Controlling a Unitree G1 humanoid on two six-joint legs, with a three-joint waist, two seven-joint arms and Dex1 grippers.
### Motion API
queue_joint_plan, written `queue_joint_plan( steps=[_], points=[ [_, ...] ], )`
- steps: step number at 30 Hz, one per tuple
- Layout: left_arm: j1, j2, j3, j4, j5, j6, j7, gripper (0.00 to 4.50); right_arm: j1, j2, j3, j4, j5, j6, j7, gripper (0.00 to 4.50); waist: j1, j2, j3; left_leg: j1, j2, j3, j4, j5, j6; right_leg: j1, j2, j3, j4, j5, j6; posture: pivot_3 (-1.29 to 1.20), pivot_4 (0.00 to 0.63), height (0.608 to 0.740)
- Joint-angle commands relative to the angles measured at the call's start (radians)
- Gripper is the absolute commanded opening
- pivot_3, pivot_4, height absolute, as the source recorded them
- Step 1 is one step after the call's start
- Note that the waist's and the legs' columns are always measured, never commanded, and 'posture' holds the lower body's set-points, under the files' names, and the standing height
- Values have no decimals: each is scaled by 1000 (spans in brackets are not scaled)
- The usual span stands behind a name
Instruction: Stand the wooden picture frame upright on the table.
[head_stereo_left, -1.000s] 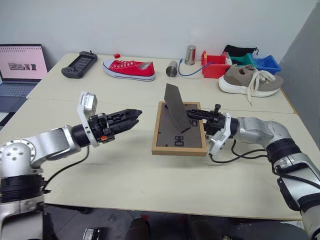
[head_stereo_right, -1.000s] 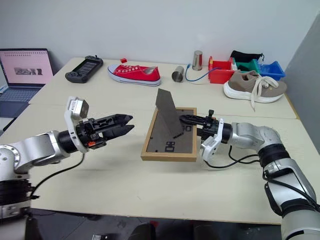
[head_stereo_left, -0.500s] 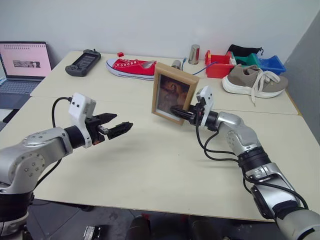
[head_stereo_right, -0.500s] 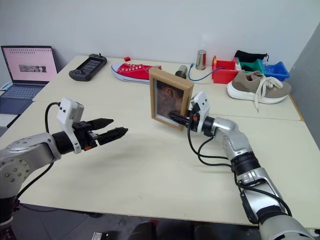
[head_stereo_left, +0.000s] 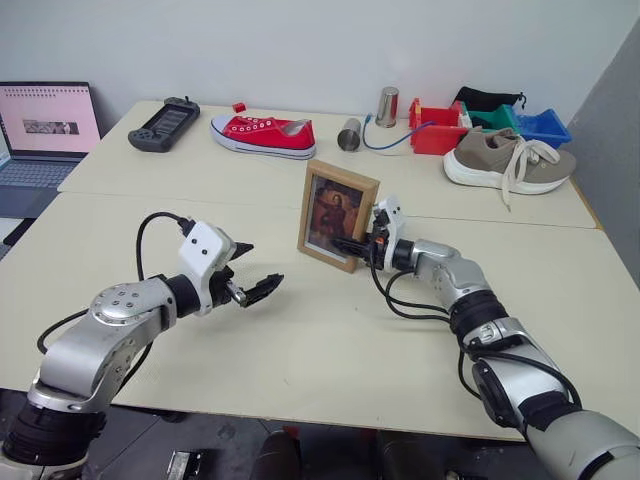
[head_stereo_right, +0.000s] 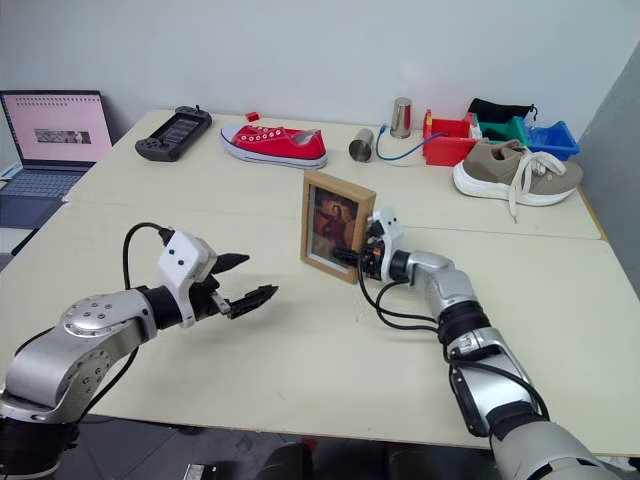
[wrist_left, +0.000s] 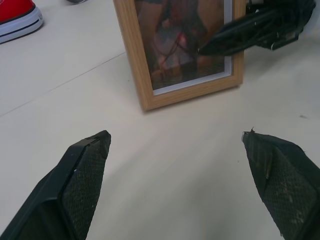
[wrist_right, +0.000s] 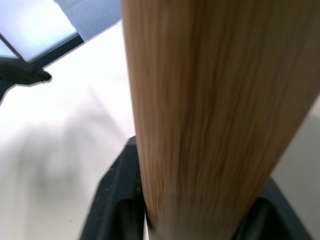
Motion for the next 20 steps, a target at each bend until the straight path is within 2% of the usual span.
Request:
queue_joint_plan(
  steps=[1,6,8,13,17,19,20],
  points=[
    [-36,-17,71,-23,-52,53,-7,4500,29,-6,-10,-68,-26,-8,33,2977,0,0,0,0,0,0,0,0,0,0,0,0,0,0,0,0,150,740],
    [-80,-49,102,-2,-107,125,-14,4500,91,-36,-4,-196,-53,20,41,4143,0,0,0,0,0,0,0,0,0,0,0,0,0,0,0,0,150,740],
    [-94,-53,107,11,-104,133,-17,4500,133,-64,0,-273,-61,50,39,4455,0,0,0,0,0,-1,0,0,0,0,0,-1,0,0,0,0,150,740],
    [-107,-28,109,63,-46,130,-22,4500,327,-256,-9,-597,-93,134,55,4455,11,0,0,-1,-1,-2,0,0,0,1,0,-1,0,0,0,0,150,740],
    [-81,-21,130,101,-13,115,-36,4500,462,-404,-116,-886,-16,300,21,4455,11,0,0,-1,-1,-2,0,0,0,1,0,-1,-1,0,0,0,150,740],
    [-66,-31,142,112,0,101,-32,4500,502,-425,-170,-1012,38,389,-20,4455,0,0,0,-1,-1,-2,0,0,0,1,0,0,-1,0,0,0,150,740],
    [-55,-47,145,130,22,87,-7,4500,530,-399,-195,-1094,49,432,-90,4455,0,0,0,0,0,-2,0,0,0,1,1,0,-1,0,0,0,150,740]
  ],
)
